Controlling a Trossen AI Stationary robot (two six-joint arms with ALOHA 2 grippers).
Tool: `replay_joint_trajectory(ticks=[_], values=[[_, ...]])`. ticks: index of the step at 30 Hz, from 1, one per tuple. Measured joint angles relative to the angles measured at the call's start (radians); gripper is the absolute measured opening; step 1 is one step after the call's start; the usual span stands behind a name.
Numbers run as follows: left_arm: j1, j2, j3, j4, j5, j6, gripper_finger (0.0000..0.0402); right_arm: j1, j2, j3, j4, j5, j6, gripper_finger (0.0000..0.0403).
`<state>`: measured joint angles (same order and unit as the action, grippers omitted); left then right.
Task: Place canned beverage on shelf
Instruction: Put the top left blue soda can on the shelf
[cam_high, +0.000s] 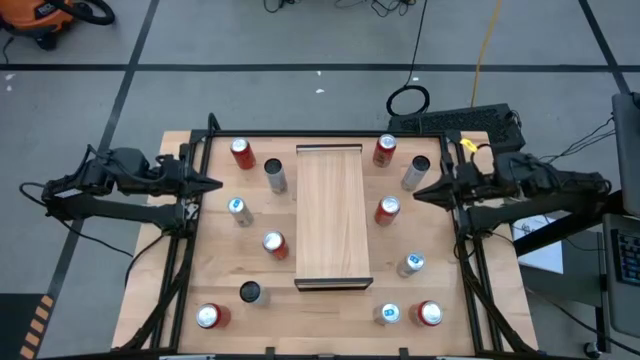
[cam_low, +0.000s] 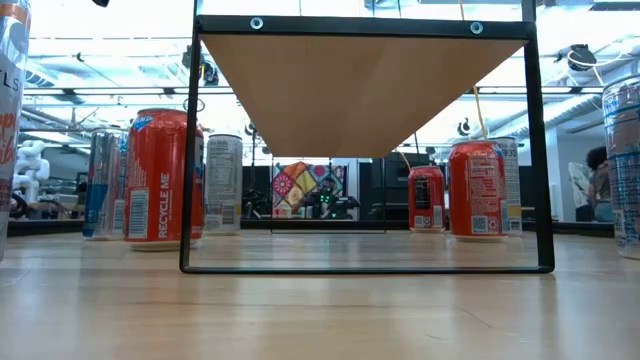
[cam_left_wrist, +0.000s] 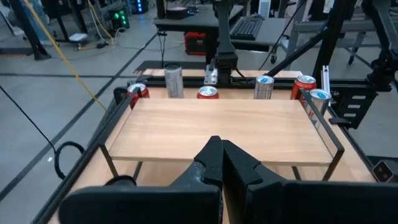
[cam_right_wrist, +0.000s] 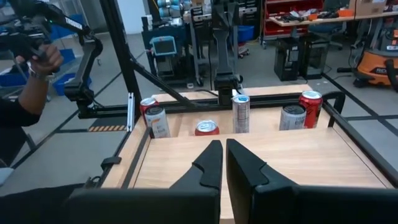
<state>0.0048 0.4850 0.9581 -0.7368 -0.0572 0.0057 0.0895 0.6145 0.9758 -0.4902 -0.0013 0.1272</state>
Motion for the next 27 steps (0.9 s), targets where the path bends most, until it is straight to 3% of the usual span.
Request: replay_joint_trajectory(ticks=[17, 27], values=[[0.0, 0.0, -0.002, -0.211, 0.002, -0.081, 0.0, 0.0, 0.126, 0.005, -0.001, 0.004, -0.021, 0.0], [0.0, 0.025, -0.122, -0.278, 0.038, -0.237, 0.0, 0.0, 0.137, 0.005, -0.001, 0.002, -0.061, 0.0]])
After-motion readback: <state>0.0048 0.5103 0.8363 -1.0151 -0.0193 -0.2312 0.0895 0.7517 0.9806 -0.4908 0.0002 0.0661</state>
